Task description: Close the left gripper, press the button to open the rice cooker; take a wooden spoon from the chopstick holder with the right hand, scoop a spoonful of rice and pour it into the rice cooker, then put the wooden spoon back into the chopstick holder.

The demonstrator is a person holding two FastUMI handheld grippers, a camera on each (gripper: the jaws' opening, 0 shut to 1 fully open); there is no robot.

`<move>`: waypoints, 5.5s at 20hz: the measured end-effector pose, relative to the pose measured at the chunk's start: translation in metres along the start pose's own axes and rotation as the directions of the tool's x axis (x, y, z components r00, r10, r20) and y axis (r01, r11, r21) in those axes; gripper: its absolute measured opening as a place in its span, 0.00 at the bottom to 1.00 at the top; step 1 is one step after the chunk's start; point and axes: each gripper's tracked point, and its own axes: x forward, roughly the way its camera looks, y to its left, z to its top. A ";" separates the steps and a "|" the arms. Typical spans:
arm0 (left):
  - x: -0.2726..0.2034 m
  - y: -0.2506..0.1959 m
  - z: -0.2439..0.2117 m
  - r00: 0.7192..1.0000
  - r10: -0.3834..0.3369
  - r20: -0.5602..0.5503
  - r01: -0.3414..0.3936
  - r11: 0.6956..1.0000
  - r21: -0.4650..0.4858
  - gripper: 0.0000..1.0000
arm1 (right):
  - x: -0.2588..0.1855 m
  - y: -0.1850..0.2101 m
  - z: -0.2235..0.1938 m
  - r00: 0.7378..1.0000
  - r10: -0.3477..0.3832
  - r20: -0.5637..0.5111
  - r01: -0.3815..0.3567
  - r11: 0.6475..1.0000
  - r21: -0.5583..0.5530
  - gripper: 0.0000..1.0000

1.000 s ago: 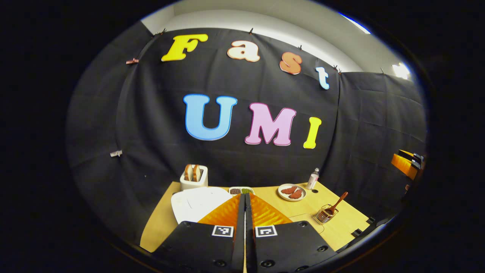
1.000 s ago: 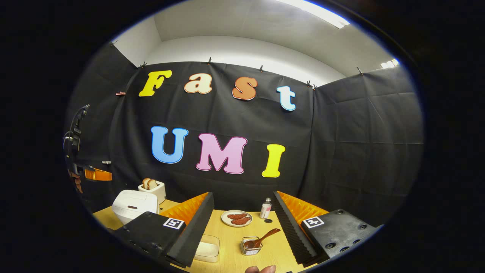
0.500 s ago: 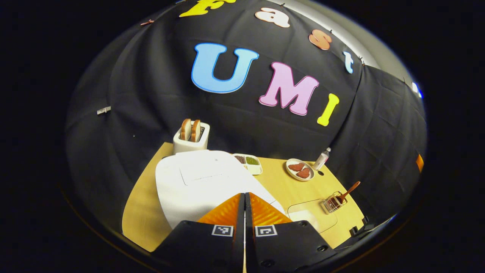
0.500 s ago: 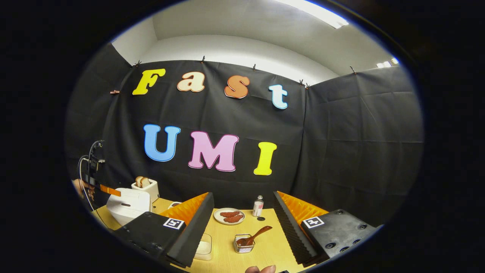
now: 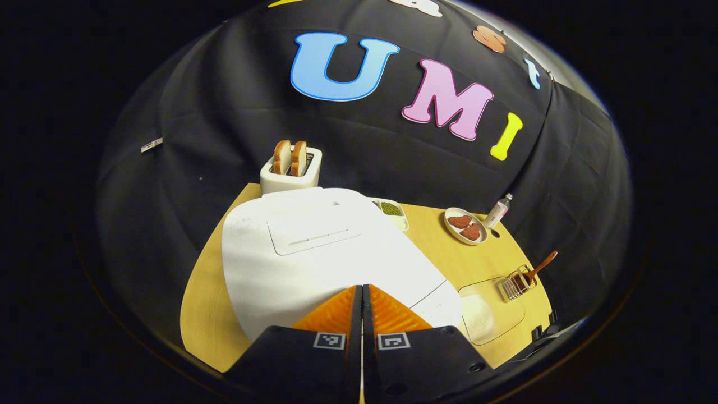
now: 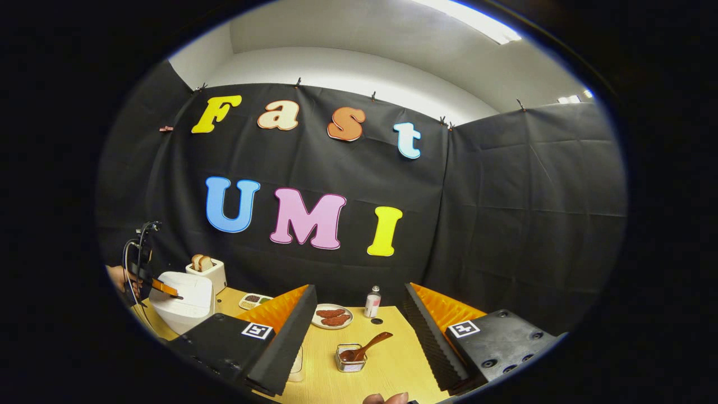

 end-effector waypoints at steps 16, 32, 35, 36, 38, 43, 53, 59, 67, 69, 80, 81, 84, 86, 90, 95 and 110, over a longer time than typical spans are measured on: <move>0.000 -0.003 -0.010 0.993 0.101 -0.061 -0.096 0.992 0.085 0.08 | 0.001 -0.002 -0.006 1.000 0.001 -0.015 -0.002 1.000 -0.015 0.97; -0.108 -0.017 0.111 0.883 0.196 0.427 -0.314 0.922 0.225 0.19 | -0.032 -0.002 -0.005 1.000 0.013 -0.014 -0.013 1.000 -0.024 0.97; -0.132 -0.030 0.104 0.873 0.184 0.452 -0.289 0.941 0.175 0.88 | -0.036 -0.001 -0.007 1.000 0.021 -0.022 -0.021 1.000 -0.011 0.97; -0.141 -0.036 0.102 0.866 0.178 0.467 -0.276 0.950 0.149 0.91 | -0.037 -0.001 -0.010 0.999 0.025 -0.028 -0.025 1.000 -0.007 0.97; -0.158 -0.045 0.095 0.857 0.181 0.482 -0.265 0.958 0.111 0.99 | -0.036 -0.002 -0.015 0.999 0.037 -0.039 -0.037 0.999 -0.004 0.97; -0.190 -0.082 0.068 0.849 0.176 0.499 -0.254 0.963 0.092 0.98 | -0.017 -0.010 -0.041 0.993 0.101 -0.058 -0.100 0.995 0.024 0.97; -0.224 -0.173 0.045 0.791 0.215 0.573 -0.339 0.933 0.118 0.98 | 0.070 -0.045 -0.144 0.966 0.213 -0.149 -0.196 0.973 0.122 0.98; -0.215 -0.216 0.041 0.788 0.241 0.567 -0.362 0.926 0.109 0.97 | 0.118 -0.049 -0.232 0.922 0.297 -0.248 -0.251 0.947 0.201 0.89; -0.206 -0.230 0.041 0.756 0.340 0.559 -0.445 0.894 0.058 0.97 | 0.169 -0.038 -0.328 0.852 0.388 -0.351 -0.291 0.909 0.299 0.86; -0.203 -0.230 0.038 0.752 0.359 0.553 -0.451 0.892 0.034 0.97 | 0.181 -0.032 -0.343 0.839 0.403 -0.365 -0.297 0.902 0.314 0.85; -0.199 -0.198 0.028 0.773 0.388 0.501 -0.452 0.892 0.007 0.97 | 0.198 0.001 -0.380 0.818 0.417 -0.396 -0.319 0.902 0.291 0.37; -0.199 -0.196 0.027 0.774 0.389 0.500 -0.451 0.893 0.003 0.97 | 0.193 0.003 -0.380 0.818 0.417 -0.396 -0.318 0.902 0.292 0.46; -0.201 -0.188 0.024 0.776 0.391 0.495 -0.454 0.891 0.007 0.97 | 0.185 0.007 -0.386 0.817 0.408 -0.407 -0.329 0.910 0.253 0.46; -0.202 -0.186 0.024 0.778 0.391 0.492 -0.453 0.891 0.008 0.97 | 0.185 0.006 -0.386 0.819 0.397 -0.415 -0.319 0.915 0.246 0.46; -0.202 -0.182 0.028 0.777 0.390 0.495 -0.457 0.889 0.016 0.97 | 0.186 0.005 -0.381 0.828 0.379 -0.413 -0.292 0.921 0.259 0.36; -0.199 -0.179 0.030 0.777 0.391 0.493 -0.455 0.891 0.010 0.97 | 0.179 0.020 -0.363 0.833 0.407 -0.374 -0.338 0.911 0.238 0.35; -0.204 -0.158 0.029 0.773 0.409 0.485 -0.457 0.889 -0.023 0.97 | 0.187 0.011 -0.347 0.837 0.387 -0.387 -0.264 0.905 0.333 0.24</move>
